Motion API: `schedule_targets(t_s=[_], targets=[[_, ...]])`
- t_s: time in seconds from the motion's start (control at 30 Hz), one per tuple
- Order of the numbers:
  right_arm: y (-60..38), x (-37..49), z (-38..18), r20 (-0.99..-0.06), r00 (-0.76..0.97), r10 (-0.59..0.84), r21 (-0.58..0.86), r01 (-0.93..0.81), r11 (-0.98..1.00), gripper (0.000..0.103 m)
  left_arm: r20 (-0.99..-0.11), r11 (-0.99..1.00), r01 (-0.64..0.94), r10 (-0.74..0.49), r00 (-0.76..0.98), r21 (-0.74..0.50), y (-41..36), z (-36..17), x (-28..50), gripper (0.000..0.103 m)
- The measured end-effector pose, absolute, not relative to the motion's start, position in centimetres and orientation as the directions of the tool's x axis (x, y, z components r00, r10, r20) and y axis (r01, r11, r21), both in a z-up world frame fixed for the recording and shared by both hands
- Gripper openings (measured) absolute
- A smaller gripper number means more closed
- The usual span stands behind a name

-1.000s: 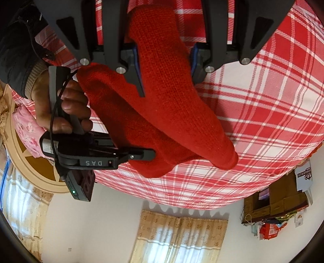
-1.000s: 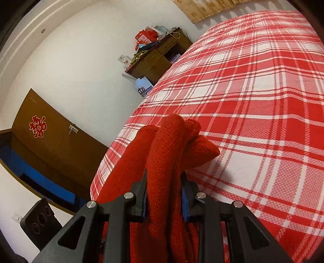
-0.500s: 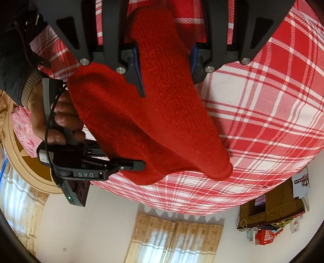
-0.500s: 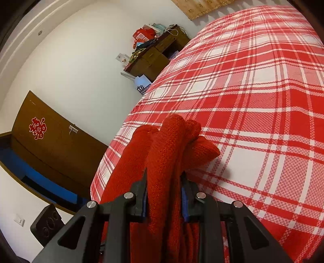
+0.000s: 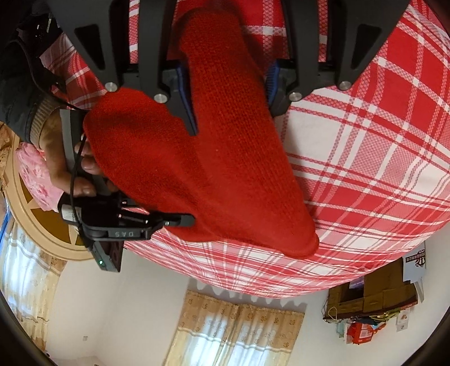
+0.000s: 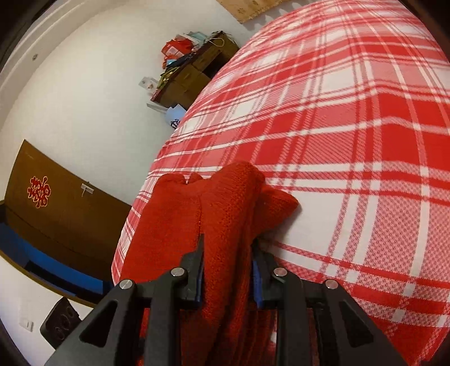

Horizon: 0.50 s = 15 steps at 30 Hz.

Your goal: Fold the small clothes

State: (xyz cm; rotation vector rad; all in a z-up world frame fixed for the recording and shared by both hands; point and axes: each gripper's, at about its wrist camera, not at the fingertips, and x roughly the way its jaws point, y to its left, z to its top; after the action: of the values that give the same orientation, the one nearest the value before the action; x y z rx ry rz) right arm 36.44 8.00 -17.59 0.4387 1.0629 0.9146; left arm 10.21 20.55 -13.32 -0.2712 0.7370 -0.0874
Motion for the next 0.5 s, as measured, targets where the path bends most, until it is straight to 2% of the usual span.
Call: schedule_targets(t_s=[0.13, 0.23, 0.27, 0.4, 0.5], targets=[[7.5, 36.4, -17.7, -0.553, 0.187, 0.812, 0.706, -0.413, 0.576, 0.032, -0.655, 0.967, -0.045, -0.135, 0.743, -0.251, 20.6, -13.2, 10.0, 0.062], [7.4, 36.0, -17.4, -0.562, 0.200, 0.803, 0.691, -0.420, 0.588, 0.032, -0.663, 0.974, -0.052, -0.111, 0.741, -0.221, 20.4, -12.9, 9.8, 0.064], [7.4, 35.9, -17.2, -0.563, 0.205, 0.801, 0.685, -0.426, 0.591, 0.032, -0.665, 0.975, -0.058, -0.101, 0.740, -0.213, 20.3, -12.8, 9.7, 0.069], [7.4, 35.4, -16.7, -0.582, 0.225, 0.781, 0.652, -0.445, 0.614, 0.032, -0.671, 0.980, -0.071, -0.073, 0.738, -0.185, 20.5, -12.0, 9.4, 0.071], [6.9, 35.1, -16.2, -0.592, 0.257, 0.764, 0.629, -0.445, 0.638, 0.036, -0.667, 0.983, -0.073, -0.057, 0.743, -0.166, 20.7, -11.4, 9.0, 0.071]])
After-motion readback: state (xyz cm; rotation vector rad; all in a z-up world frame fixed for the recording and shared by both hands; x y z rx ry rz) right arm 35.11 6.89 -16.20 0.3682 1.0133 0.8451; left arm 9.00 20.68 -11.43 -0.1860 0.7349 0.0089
